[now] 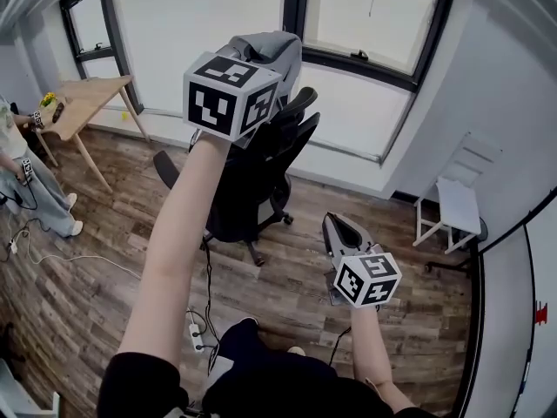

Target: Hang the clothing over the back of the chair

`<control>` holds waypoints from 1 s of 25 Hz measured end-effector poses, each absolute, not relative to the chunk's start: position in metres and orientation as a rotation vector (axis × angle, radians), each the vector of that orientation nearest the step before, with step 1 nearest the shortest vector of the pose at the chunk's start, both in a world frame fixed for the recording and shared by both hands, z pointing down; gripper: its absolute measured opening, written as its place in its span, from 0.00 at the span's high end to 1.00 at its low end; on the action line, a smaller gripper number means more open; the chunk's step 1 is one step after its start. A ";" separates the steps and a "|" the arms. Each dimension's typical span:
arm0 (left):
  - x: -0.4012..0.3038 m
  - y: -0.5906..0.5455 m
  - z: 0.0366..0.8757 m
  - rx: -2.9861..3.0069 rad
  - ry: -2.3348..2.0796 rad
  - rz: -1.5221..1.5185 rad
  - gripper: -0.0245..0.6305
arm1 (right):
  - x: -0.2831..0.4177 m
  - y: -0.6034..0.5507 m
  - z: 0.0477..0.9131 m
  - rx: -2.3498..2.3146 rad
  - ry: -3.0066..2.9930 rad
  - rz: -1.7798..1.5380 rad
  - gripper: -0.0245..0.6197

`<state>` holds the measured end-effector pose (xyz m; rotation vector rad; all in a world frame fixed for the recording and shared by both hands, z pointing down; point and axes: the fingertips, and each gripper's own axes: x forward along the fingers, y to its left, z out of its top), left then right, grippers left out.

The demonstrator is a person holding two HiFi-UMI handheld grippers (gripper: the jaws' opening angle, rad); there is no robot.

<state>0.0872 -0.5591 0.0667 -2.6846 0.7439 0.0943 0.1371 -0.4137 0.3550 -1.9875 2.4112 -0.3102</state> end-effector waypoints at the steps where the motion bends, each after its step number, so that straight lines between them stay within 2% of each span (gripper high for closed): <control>1: 0.091 -0.546 0.066 -2.676 0.738 0.099 0.94 | 0.140 -0.405 0.357 -1.984 2.414 -0.310 0.91; 12: 0.139 -0.423 0.069 -2.644 0.655 0.148 0.94 | 0.173 -0.329 0.360 -1.952 2.406 -0.313 0.91; 25: 0.145 -0.374 0.236 -2.907 0.639 0.107 0.94 | 0.188 -0.305 0.408 -1.993 2.431 -0.436 0.91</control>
